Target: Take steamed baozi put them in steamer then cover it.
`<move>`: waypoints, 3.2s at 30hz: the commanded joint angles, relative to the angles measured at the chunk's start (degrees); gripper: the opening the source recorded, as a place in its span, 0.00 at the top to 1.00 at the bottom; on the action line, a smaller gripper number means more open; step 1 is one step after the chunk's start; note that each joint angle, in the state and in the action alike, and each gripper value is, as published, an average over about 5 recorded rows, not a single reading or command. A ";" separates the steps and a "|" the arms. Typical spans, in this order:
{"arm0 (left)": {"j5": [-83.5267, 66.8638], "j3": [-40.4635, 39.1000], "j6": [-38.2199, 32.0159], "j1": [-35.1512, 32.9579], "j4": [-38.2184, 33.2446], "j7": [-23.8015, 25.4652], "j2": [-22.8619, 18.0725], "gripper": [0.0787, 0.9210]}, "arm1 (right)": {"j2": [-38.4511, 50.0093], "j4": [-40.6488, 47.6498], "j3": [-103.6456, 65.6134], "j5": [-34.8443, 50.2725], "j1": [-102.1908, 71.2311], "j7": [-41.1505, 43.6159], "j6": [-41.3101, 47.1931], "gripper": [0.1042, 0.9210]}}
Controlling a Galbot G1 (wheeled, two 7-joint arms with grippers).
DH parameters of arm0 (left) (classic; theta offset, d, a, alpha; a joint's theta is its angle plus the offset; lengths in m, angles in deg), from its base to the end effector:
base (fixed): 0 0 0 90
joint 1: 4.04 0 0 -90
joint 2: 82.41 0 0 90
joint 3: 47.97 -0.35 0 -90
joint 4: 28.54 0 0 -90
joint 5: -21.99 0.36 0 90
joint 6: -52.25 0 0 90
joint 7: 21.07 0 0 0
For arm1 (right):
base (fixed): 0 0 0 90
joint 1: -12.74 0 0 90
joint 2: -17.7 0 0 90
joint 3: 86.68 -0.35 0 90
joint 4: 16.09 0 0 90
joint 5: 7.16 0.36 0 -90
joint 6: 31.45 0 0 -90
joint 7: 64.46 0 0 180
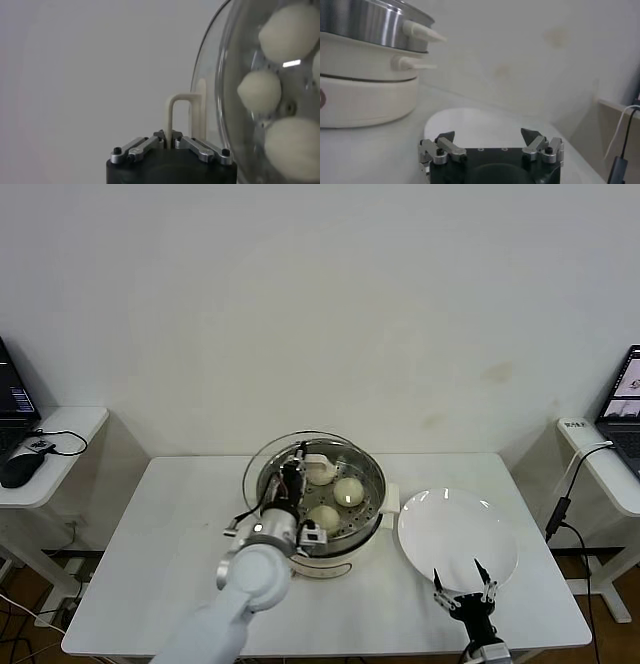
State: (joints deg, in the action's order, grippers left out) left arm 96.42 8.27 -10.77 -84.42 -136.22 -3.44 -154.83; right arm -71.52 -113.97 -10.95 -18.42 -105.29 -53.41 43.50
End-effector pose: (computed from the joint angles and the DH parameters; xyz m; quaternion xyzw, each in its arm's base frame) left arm 0.3291 -0.1090 -0.2353 0.0801 0.7173 0.6900 0.0538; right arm 0.1644 -0.0920 -0.4267 0.0157 -0.9867 0.1461 0.0693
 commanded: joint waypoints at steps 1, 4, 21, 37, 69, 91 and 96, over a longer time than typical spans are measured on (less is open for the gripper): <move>2.48 -2.78 -0.12 1.16 3.82 0.16 -4.30 0.92 | 0.14 0.16 0.21 0.65 -0.03 0.11 0.09 0.12; 2.73 -2.83 -0.38 0.94 4.44 0.03 -4.59 0.92 | 0.26 0.22 0.19 0.58 -0.08 0.14 -0.05 0.12; 2.75 -1.31 -1.18 0.66 6.78 -1.22 -5.33 0.92 | 0.87 0.29 0.35 0.41 -0.49 0.41 -0.32 0.12; 2.69 0.03 -1.96 -0.21 6.91 -2.90 -5.52 0.92 | 0.93 0.22 0.68 0.18 -0.81 0.72 -0.52 0.12; -22.92 19.11 -8.31 -37.12 -28.24 -16.09 2.86 0.12 | 2.75 -1.03 0.97 2.58 -2.57 1.17 -0.66 0.12; -94.71 39.17 -41.66 -57.11 -11.26 -29.32 -0.01 0.12 | 7.11 -6.30 3.23 9.12 -9.46 1.84 -0.83 0.12; -94.78 39.07 -41.48 -54.55 -8.65 -29.45 -0.90 0.12 | 7.51 -7.54 3.87 8.81 -10.69 2.09 0.20 0.12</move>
State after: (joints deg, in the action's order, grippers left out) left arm 16.71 43.85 -45.17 -136.11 -149.74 -30.85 -154.59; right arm -65.27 -119.15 -7.94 -11.00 -113.06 -51.62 42.81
